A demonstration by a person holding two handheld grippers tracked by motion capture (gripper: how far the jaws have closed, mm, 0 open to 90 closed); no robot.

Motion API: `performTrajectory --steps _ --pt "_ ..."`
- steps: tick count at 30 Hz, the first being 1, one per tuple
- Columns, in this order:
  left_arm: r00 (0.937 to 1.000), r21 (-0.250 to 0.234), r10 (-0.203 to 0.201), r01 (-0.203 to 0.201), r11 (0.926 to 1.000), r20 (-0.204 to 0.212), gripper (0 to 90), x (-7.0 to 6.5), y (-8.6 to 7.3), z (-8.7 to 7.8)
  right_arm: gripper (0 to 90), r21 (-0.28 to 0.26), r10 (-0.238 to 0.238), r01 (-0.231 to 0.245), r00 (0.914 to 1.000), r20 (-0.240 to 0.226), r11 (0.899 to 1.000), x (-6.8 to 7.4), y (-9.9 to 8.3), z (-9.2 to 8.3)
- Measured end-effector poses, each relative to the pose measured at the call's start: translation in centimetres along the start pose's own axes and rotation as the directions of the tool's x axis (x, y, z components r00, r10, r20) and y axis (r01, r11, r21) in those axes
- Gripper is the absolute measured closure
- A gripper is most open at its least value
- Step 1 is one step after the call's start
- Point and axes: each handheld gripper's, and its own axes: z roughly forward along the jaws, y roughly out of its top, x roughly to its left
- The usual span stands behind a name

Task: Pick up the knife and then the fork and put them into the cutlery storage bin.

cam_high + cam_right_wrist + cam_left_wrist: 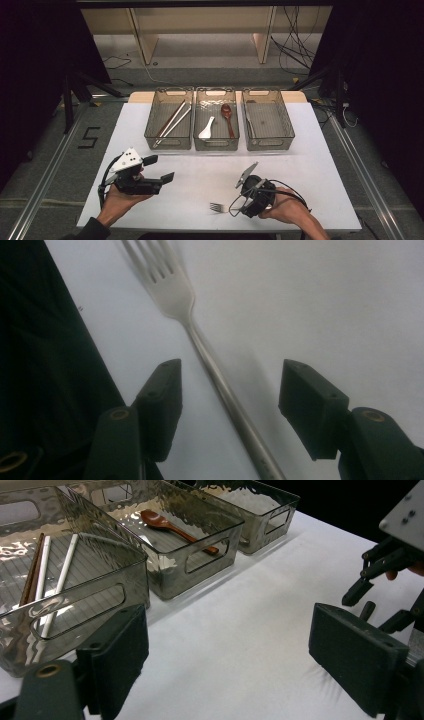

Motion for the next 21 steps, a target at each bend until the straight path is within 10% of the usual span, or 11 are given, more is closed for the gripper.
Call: performTrajectory --steps 21 --pt "1.0000 -0.001 0.004 -0.004 1.0000 -0.001 15.7 -0.1 0.0 0.0 69.2 0.113 -0.090 0.086 0.9956 0.027 0.990 0.4 0.7 1.7"
